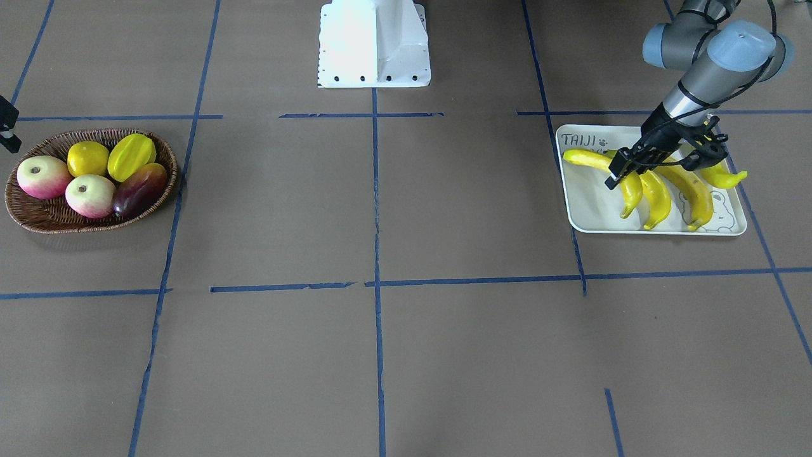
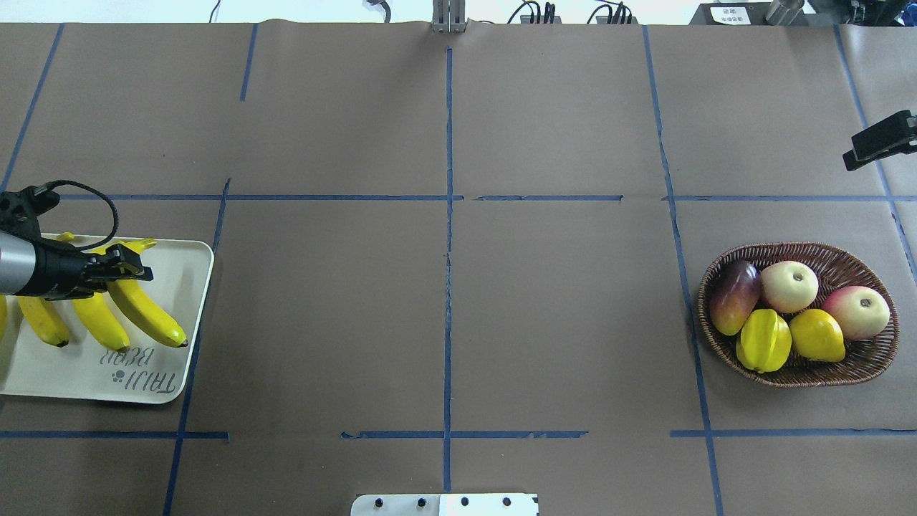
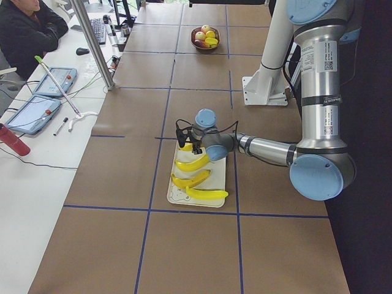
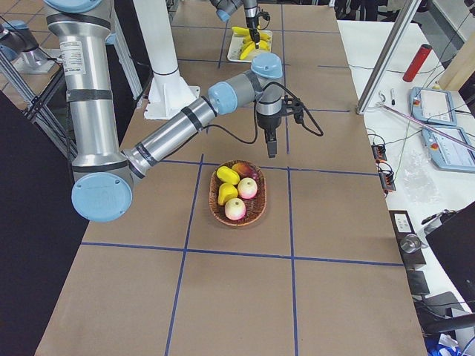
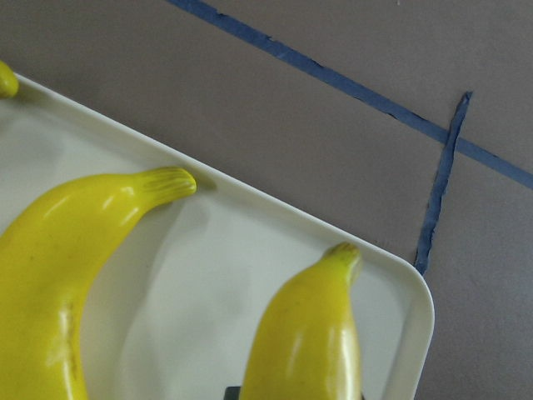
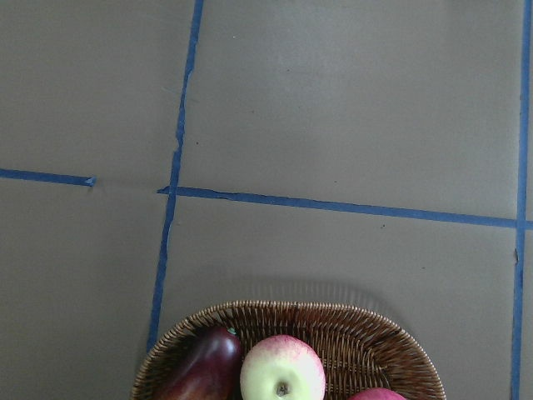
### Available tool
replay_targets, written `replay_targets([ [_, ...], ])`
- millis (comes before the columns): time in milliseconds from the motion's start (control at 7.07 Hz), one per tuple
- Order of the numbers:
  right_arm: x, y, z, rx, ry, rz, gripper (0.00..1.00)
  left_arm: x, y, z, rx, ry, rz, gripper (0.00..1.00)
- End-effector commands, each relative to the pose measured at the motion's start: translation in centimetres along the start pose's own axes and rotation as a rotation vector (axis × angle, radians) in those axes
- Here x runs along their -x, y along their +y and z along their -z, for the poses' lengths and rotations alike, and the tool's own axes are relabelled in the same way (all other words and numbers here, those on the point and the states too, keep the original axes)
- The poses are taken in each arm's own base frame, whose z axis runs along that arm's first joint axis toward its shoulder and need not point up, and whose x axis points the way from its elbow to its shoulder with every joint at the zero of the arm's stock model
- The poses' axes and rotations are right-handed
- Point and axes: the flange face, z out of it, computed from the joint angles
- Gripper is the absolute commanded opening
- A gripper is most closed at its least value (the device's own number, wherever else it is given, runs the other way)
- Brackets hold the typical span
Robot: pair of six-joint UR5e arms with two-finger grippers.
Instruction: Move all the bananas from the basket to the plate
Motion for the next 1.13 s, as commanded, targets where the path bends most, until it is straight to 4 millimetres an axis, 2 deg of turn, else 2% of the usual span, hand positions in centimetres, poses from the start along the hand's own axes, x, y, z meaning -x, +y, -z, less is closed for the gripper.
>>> replay_targets([
  [0,-0.6,0.2,0.0,-0.016,0.002,-0.002,1.00,1.8,-0.4,0.5,-0.009,-0.023,-0.064,1.00],
  [141,-1.4,0.7,-0.6,-0.013,0.002,-0.008,1.00,2.3,-1.8,1.7,-0.022,-0.017,-0.070,1.00],
  [283,-3.2,2.2,-1.9,0.026,0.019,-0.036,1.00,3.6,-4.6,4.5,-0.026,-0.027,-0.108,1.00],
  [424,-3.6,2.7,-2.2,0.034,0.023,-0.041,1.00,5.8,-8.2,8.3,-0.035,-0.061,-0.142,1.00],
  [566,-3.9,3.3,-2.3,0.046,0.015,-0.036,1.00,8.4,-10.5,10.6,-0.021,-0.101,-0.203,1.00],
  [707,-5.4,4.2,-2.4,0.070,-0.015,-0.016,1.00,11.0,-12.4,12.2,-0.011,-0.160,-0.250,1.00],
  [849,-8.5,5.0,-2.0,0.087,-0.070,0.014,1.00,13.8,-14.1,14.2,0.006,-0.223,-0.303,1.00],
  [990,-12.3,5.6,-2.9,0.108,-0.094,0.003,1.00,16.7,-15.3,16.2,0.045,-0.279,-0.320,1.00],
])
